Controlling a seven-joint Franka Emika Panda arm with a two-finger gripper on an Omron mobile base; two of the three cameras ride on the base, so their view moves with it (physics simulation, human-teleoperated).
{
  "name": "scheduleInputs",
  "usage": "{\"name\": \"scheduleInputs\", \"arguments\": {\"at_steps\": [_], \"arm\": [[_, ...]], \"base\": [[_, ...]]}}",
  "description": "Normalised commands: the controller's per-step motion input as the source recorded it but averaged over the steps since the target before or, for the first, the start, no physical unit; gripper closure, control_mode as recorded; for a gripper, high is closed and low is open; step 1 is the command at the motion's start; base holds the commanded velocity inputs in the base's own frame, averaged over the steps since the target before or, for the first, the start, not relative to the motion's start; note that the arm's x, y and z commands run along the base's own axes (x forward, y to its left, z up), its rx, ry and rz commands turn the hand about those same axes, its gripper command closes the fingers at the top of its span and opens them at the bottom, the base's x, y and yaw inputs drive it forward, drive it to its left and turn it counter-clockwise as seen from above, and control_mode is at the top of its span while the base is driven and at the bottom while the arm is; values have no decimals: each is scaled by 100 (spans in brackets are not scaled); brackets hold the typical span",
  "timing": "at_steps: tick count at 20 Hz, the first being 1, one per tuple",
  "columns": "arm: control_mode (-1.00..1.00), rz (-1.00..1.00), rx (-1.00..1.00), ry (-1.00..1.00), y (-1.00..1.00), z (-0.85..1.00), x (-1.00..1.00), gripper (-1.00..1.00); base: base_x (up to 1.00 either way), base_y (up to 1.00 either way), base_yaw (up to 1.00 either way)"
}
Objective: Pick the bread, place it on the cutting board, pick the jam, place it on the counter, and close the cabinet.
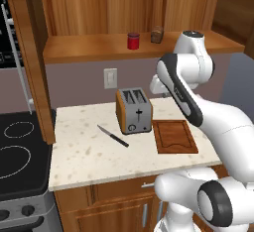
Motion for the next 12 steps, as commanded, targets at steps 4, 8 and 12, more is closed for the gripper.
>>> {"name": "scheduleInputs", "arguments": {"at_steps": [4,8,12], "arm": [[-100,0,0,-5,0,1,0,-100],[-100,0,0,-12,0,3,-5,-100],[-100,0,0,-12,1,3,-1,-100]], "base": [[0,0,0],[0,0,0],[0,0,0]]}}
